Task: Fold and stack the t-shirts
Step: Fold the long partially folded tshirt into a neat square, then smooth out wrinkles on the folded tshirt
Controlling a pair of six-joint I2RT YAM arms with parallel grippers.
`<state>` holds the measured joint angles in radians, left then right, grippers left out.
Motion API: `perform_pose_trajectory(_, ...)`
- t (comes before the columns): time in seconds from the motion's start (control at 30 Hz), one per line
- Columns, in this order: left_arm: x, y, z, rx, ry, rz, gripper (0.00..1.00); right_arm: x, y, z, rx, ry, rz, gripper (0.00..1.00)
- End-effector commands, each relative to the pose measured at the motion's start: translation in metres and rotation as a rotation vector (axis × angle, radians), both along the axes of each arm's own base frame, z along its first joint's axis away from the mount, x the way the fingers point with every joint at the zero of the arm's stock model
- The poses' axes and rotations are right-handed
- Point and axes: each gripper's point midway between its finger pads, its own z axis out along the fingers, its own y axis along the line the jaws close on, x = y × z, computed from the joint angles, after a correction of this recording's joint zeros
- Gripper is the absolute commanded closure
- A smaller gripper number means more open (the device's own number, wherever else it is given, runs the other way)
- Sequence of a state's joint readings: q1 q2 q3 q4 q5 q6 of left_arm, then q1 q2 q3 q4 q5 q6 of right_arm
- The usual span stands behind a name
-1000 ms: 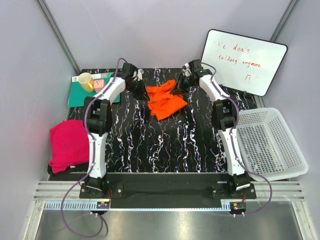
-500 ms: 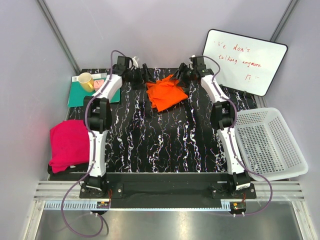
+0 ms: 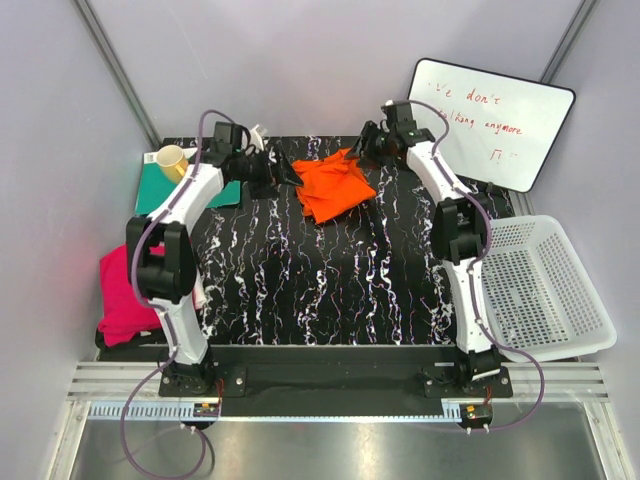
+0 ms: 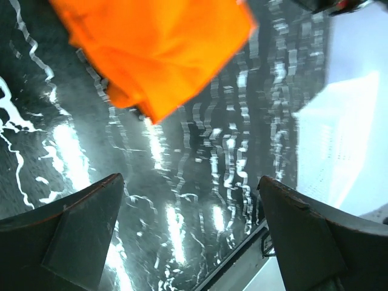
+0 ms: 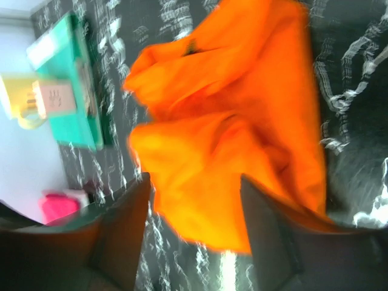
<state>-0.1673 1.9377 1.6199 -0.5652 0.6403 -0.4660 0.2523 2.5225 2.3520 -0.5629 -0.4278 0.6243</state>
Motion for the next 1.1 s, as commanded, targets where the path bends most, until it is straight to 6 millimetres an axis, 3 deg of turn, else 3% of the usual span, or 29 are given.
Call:
perform_pose_trajectory(0.0, -0.018, 0.005, 0.039, 0.006, -0.076, -0.029, 0.01, -0.047, 0.034, 0.085, -0.139, -0.181, 0.181, 0.94)
perform_pose_trajectory(0.03, -0.022, 0.006, 0.035, 0.014, -0.055, -0.033, 0.01, -0.051, 0.04, 0.088, -0.162, -0.193, 0.195, 1.0)
perform_pose_trajectory(0.1, -0.027, 0.009, 0.029, 0.038, -0.037, -0.037, 0.01, -0.062, 0.053, 0.066, -0.238, -0.164, 0.235, 1.0)
perform_pose_trajectory(0.13, -0.03, 0.011, 0.024, 0.05, -0.018, -0.034, 0.01, -0.061, 0.057, 0.066, -0.249, -0.172, 0.238, 1.0)
perform_pose_trajectory(0.17, -0.032, 0.014, 0.021, 0.065, -0.008, -0.03, 0.01, -0.062, 0.062, 0.045, -0.269, -0.138, 0.251, 1.0)
perform_pose_trajectory(0.2, -0.034, 0.015, 0.021, 0.074, -0.006, -0.032, 0.01, -0.064, 0.063, 0.036, -0.27, -0.11, 0.258, 1.0)
perform_pose_trajectory(0.23, -0.037, 0.016, 0.018, 0.083, 0.002, -0.032, 0.01, -0.061, 0.066, 0.04, -0.259, -0.12, 0.259, 1.0)
perform_pose_trajectory(0.27, -0.039, 0.017, 0.017, 0.088, 0.008, -0.029, 0.01, -0.063, 0.065, 0.017, -0.272, -0.066, 0.268, 1.0)
perform_pose_trajectory(0.33, -0.043, 0.02, 0.017, 0.104, 0.01, -0.028, 0.01, -0.059, 0.068, 0.012, -0.274, -0.068, 0.27, 1.0)
perform_pose_trajectory(0.43, -0.048, 0.024, 0.014, 0.119, 0.019, -0.022, 0.01, -0.054, 0.062, -0.011, -0.317, -0.051, 0.262, 1.0)
perform_pose_trajectory(0.6, -0.053, 0.028, 0.011, 0.138, 0.033, -0.013, 0.01, -0.038, 0.043, -0.022, -0.446, -0.096, 0.218, 1.0)
perform_pose_trajectory(0.87, -0.058, 0.032, 0.008, 0.16, 0.054, -0.011, 0.01, 0.005, -0.016, -0.047, -0.635, -0.111, -0.027, 1.0)
perform_pose_trajectory(0.97, -0.063, 0.035, 0.004, 0.175, 0.075, -0.008, 0.01, 0.003, -0.017, -0.057, -0.629, -0.095, 0.004, 1.0)
perform_pose_trajectory(1.07, -0.066, 0.038, 0.001, 0.193, 0.084, 0.002, 0.01, -0.02, -0.007, -0.071, -0.596, -0.026, 0.104, 1.0)
